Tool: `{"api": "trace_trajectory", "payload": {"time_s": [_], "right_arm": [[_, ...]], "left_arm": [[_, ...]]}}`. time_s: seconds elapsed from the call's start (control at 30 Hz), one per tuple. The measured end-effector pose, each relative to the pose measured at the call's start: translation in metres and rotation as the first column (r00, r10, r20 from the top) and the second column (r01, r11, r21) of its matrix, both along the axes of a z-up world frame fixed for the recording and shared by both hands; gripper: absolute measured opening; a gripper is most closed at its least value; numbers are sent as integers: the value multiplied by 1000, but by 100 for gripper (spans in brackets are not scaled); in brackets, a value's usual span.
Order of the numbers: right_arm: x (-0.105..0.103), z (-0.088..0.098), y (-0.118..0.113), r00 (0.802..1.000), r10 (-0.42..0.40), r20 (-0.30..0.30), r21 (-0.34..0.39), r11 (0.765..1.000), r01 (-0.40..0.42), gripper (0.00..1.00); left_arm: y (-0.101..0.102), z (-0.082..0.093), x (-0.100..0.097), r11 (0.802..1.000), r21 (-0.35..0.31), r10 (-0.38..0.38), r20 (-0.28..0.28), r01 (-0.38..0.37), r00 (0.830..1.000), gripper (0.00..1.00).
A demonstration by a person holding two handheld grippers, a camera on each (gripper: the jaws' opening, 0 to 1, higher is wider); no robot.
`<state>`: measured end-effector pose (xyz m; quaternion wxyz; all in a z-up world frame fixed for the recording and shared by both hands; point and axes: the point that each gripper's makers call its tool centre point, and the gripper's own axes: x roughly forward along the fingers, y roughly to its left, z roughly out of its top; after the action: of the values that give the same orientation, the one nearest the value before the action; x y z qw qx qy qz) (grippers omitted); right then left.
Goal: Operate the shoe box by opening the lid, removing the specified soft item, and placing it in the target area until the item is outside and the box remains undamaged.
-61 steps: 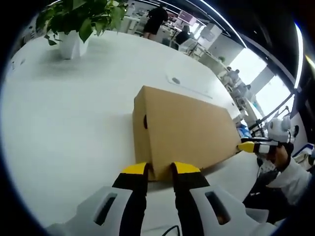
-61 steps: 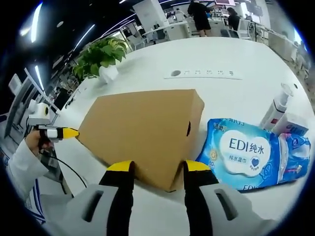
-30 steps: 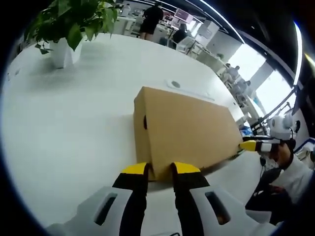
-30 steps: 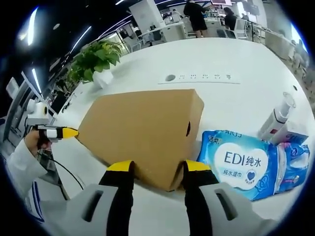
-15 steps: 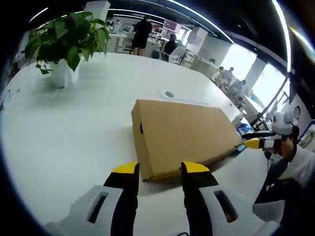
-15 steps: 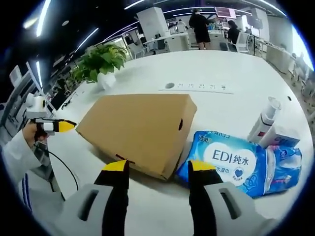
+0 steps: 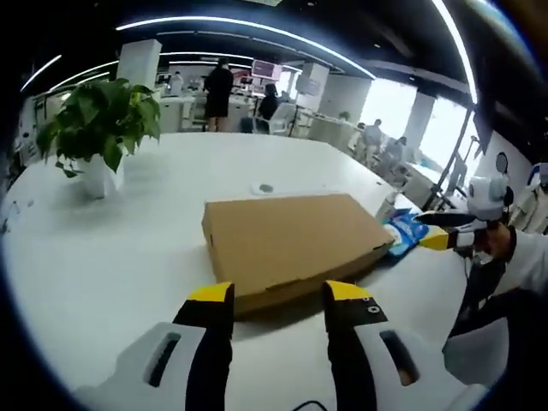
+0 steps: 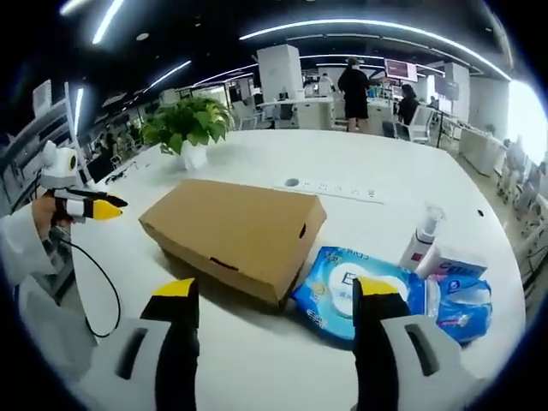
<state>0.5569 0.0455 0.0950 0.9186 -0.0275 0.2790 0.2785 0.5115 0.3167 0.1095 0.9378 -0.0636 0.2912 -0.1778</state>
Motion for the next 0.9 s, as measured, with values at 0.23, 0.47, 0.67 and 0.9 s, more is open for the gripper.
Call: {"api": "trace_trajectory", "payload": {"time_s": [0.23,0.47,0.67,0.9], "right_arm": [[-19,15,-16,996,-63,65,43,997,61,80],[-44,29,-38,984,-127,123,62,991,120,85],[-68,35,-62,972,-187,144,70,981,178,88],[-86,33,-82,961,-237,146,74,971,228,90]], "left_arm": [[-6,15,-20,999,35,-18,79,15,997,48],[-13,25,-42,997,67,-53,126,45,991,50],[-19,30,-55,995,73,-73,149,63,986,52],[-20,33,-64,994,77,-85,151,74,985,54]]}}
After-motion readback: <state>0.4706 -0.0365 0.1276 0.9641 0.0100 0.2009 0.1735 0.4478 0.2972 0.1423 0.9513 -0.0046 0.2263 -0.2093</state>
